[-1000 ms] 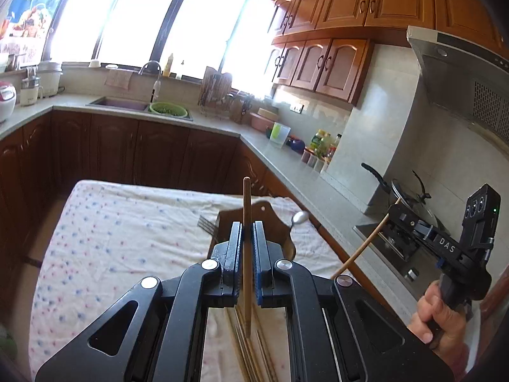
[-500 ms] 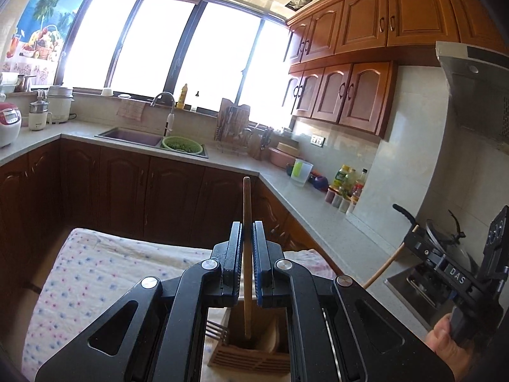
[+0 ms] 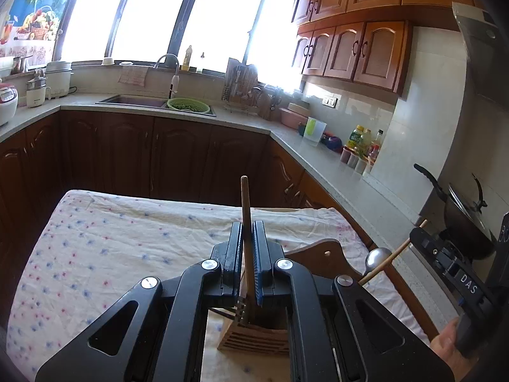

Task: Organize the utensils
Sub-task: 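Lift both chopsticks upright into the wooden holder and open both tools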

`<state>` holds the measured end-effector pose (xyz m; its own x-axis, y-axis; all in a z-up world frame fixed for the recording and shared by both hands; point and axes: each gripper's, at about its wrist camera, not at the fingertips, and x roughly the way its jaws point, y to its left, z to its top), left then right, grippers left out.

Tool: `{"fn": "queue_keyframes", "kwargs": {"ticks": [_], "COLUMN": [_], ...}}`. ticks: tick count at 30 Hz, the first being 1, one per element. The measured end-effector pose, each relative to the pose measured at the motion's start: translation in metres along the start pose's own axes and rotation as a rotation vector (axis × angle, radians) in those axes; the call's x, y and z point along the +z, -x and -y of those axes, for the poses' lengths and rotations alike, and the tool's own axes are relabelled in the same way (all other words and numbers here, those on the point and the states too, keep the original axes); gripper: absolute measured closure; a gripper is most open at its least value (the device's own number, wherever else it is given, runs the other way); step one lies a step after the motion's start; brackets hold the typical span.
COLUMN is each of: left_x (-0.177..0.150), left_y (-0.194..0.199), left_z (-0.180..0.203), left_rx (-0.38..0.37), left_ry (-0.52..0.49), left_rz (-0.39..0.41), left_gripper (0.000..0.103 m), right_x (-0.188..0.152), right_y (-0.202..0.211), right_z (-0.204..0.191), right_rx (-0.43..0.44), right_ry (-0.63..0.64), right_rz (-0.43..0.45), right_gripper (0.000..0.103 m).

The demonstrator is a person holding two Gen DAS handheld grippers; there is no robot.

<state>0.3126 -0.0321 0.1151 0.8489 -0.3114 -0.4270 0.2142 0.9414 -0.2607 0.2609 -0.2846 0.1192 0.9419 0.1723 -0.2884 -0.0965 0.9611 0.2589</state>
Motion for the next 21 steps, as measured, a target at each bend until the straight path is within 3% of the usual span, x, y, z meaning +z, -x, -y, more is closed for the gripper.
{"fn": "queue_keyframes", "kwargs": {"ticks": [13, 15, 17, 19, 21], "left_x": [0.002, 0.002, 0.001, 0.001, 0.001], "left_y": [0.001, 0.004, 0.009, 0.019, 0.030], "left_z": [0.001, 0.003, 0.004, 0.004, 0.003], "left_rx": [-0.013, -0.018, -0.021, -0.023, -0.022], "left_ry": [-0.002, -0.009, -0.008, -0.002, 0.001], "left_rz": [-0.026, -0.029, -0.028, -0.008, 0.004], "left_gripper": [0.097, 0.092, 0.068, 0.053, 0.044], "right_x": [0.002, 0.003, 0.003, 0.005, 0.006], "right_y": [-0.003, -0.003, -0.001, 0.002, 0.008], "right_z": [0.008, 0.009, 0.010, 0.011, 0.013], "right_rx": [-0.005, -0.001, 0.011, 0.017, 0.040], "right_ry": [-0.035, -0.043, -0.052, -0.064, -0.083], "right_rz": [-0.030, -0.034, -0.034, -0.033, -0.022], "right_gripper": [0.097, 0.093, 0.092, 0.080, 0.029]}}
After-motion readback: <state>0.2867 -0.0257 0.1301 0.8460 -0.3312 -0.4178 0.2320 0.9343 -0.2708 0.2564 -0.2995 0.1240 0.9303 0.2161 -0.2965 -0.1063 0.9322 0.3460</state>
